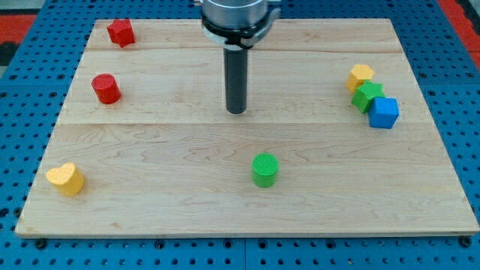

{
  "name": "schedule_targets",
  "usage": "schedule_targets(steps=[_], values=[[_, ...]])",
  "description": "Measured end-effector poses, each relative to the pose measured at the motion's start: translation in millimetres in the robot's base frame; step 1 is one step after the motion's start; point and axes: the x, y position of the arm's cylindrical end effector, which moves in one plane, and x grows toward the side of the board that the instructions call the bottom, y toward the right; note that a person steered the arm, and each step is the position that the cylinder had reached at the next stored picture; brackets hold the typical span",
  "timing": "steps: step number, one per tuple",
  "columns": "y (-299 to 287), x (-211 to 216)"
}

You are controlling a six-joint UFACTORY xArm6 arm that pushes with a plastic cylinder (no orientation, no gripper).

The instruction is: Place your arm on the left side of red circle

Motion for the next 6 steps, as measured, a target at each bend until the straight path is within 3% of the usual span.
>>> schedule_targets(steps=[1, 4, 6], values=[[-27.5, 3.5], [-234.6, 5.7], [-261.0, -9.0]])
